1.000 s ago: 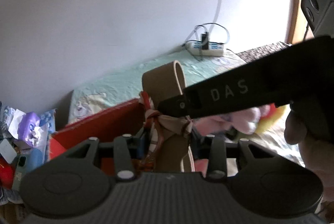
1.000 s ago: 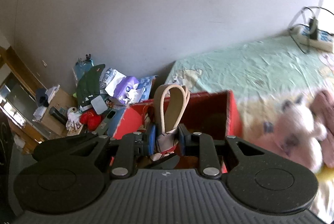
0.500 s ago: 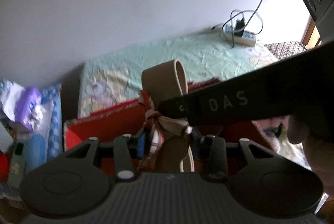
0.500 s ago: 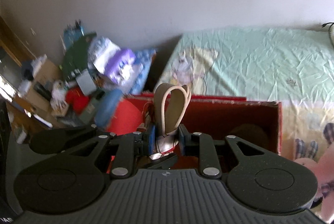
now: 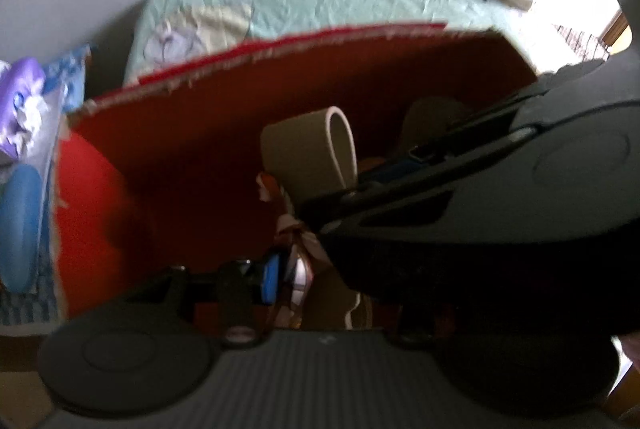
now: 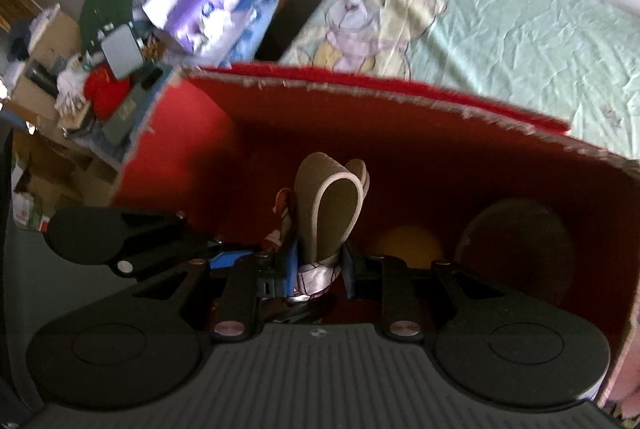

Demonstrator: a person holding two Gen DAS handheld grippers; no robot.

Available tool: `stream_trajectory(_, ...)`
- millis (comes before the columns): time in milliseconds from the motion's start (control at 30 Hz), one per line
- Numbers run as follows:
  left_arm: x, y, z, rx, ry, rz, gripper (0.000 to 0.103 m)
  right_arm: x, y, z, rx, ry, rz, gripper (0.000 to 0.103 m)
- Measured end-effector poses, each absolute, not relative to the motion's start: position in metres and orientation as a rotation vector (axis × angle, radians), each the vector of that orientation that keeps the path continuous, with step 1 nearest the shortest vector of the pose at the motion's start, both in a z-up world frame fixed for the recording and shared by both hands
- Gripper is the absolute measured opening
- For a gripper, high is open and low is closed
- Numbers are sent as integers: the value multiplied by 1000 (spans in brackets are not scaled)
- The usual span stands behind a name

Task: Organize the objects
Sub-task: 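Lower the beige shoe into the red box with the right gripper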

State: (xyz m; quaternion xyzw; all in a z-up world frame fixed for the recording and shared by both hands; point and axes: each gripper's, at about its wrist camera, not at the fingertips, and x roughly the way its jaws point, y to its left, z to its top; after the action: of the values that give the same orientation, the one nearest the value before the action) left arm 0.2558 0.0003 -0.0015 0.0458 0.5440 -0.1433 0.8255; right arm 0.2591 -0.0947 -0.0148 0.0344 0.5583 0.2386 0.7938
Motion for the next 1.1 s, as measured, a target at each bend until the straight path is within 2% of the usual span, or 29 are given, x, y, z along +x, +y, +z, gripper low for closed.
stream_trajectory(367,266,1,-19,111,1273,-295,41,263,-110,-37,158,1236,502,25)
stream_trajectory(433,266,1,-19,113,1272,-300,45,264,-116,-38,201,1244,500,24)
stream_trajectory(800,250,0,-10,157,1203,-258,54,262,-123,-40,271,1209,478,19)
stream_trajectory(900,246,-1,-8,171,1177,-253,62,261,-129,-38,304,1189,472,19)
stream_trajectory(1000,250,0,-6,169,1167,-245,65,258,-133,-34,325,1139,473,25)
stream_trajectory(1100,250,0,-4,165,1162,-248,65,255,-137,-31,340,1099,449,25)
